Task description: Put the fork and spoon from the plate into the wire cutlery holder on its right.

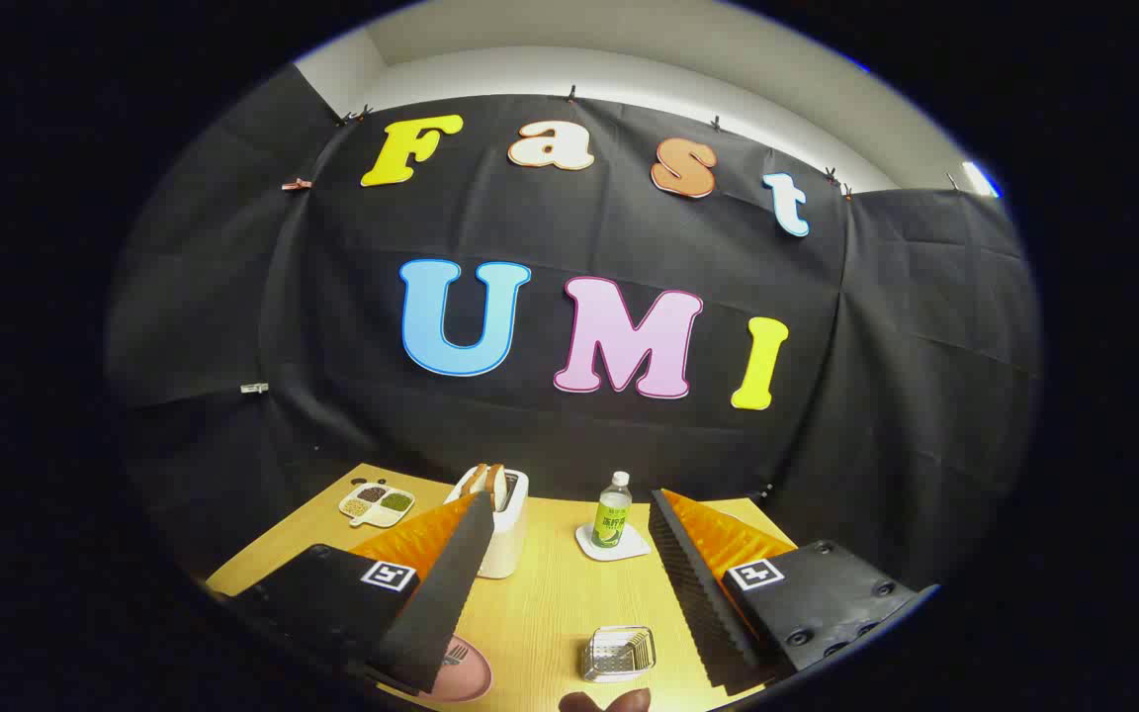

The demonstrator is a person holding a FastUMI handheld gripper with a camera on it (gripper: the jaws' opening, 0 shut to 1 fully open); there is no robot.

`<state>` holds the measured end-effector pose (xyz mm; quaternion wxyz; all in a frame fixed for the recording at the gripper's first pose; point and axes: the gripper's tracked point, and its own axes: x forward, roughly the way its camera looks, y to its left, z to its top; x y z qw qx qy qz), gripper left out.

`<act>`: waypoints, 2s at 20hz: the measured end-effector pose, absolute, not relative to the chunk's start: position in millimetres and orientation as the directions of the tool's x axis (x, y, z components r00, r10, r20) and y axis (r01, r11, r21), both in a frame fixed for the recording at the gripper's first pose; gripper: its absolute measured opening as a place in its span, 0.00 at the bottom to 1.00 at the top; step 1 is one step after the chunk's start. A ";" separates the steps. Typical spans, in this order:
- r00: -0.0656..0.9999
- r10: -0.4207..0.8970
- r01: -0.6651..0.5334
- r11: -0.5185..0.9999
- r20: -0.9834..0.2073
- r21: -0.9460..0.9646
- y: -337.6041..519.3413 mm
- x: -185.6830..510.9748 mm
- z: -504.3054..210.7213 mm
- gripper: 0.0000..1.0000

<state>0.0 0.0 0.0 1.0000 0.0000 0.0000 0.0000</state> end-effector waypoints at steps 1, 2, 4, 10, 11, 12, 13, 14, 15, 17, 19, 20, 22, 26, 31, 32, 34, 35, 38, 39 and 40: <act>1.000 -0.001 0.001 1.000 -0.003 0.000 -0.2 0.9 0.1 0.98; 1.000 -0.001 0.001 1.000 -0.001 0.003 -0.8 1.0 -0.1 0.98; 1.000 -0.001 0.001 1.000 -0.004 0.007 0.2 1.9 -0.1 0.98; 1.000 0.000 0.000 1.000 -0.012 0.008 1.5 4.7 -3.3 0.98; 1.000 -0.001 0.001 1.000 -0.013 0.008 1.6 5.6 -3.7 0.98; 1.000 -0.001 0.001 1.000 -0.014 0.008 1.7 5.6 -3.8 0.98; 1.000 -0.002 0.002 1.000 -0.015 0.007 1.5 6.3 -3.6 0.98; 1.000 -0.003 0.003 1.000 -0.015 0.008 1.5 7.0 -3.4 0.98; 1.000 -0.001 0.001 1.000 -0.020 0.011 1.9 8.1 -4.4 0.98; 0.998 0.019 -0.018 1.000 -0.053 0.019 9.0 10.5 -13.3 0.98; 0.985 0.064 -0.061 0.998 -0.159 0.021 21.0 11.3 -41.9 0.98; 0.970 0.098 -0.092 0.995 -0.221 0.039 29.7 10.2 -58.3 0.98; 0.921 0.173 -0.143 0.983 -0.348 0.111 48.3 4.9 -85.6 0.98; 0.718 0.349 -0.196 0.932 -0.602 0.306 91.1 -22.5 -157.1 0.99; 0.465 0.448 -0.197 0.893 -0.764 0.404 132.1 -54.4 -233.2 0.98; 0.422 0.458 -0.186 0.888 -0.783 0.420 140.8 -60.2 -246.6 0.98; 0.335 0.458 -0.148 0.889 -0.824 0.434 153.8 -68.4 -276.0 0.96; 0.300 0.453 -0.128 0.891 -0.839 0.435 158.5 -70.9 -288.5 0.96; 0.234 0.430 -0.111 0.903 -0.872 0.415 166.9 -72.1 -318.3 0.96; 0.213 0.416 -0.108 0.909 -0.884 0.402 170.0 -73.8 -329.4 0.93; 0.200 0.401 -0.097 0.916 -0.894 0.389 171.9 -73.1 -337.9 0.93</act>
